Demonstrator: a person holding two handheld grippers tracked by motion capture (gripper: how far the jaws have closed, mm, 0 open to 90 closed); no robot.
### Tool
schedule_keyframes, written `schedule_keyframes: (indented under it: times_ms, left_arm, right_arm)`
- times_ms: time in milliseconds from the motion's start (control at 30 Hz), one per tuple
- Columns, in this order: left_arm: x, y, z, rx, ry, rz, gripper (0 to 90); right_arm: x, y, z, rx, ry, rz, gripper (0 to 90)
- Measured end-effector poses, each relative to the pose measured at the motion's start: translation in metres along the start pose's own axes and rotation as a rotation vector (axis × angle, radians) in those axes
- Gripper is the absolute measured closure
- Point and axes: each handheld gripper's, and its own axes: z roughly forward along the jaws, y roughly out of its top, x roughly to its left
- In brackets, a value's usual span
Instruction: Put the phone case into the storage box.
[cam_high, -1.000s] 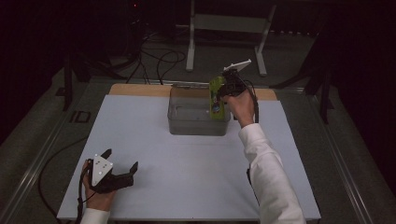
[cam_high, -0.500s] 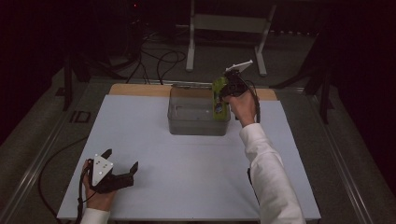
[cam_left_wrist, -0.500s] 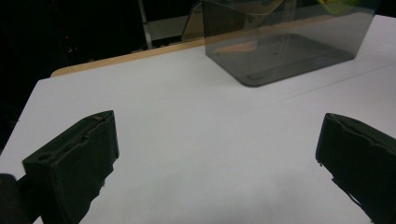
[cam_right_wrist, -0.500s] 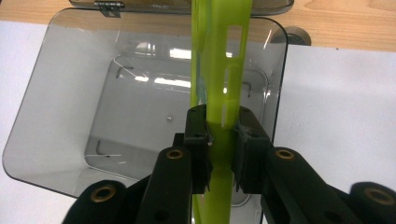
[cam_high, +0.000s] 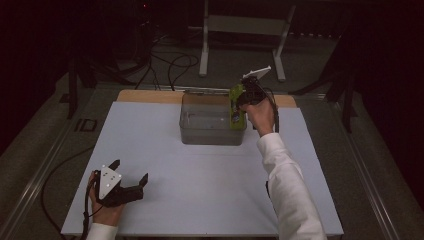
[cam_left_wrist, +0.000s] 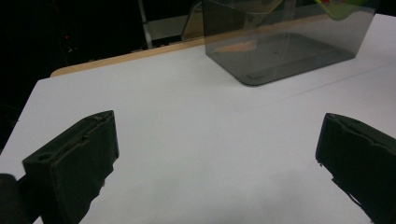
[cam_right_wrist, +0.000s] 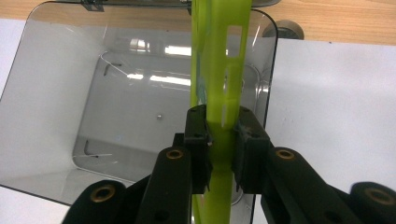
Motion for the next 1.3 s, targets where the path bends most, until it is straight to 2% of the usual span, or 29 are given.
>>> schedule_keyframes:
  times_ms: [967,1300]
  left_arm:
    - [0.0,0.0,0.0,-0.001,0.004,0.0,0.0]
    - [0.0,0.0,-0.001,0.0,0.006,0.0,0.0]
  right_arm:
    - [-0.007,-0.006,0.021,0.034,-0.012,0.01,77.4]
    - [-0.006,-0.007,0.028,0.052,-0.012,0.013,77.4]
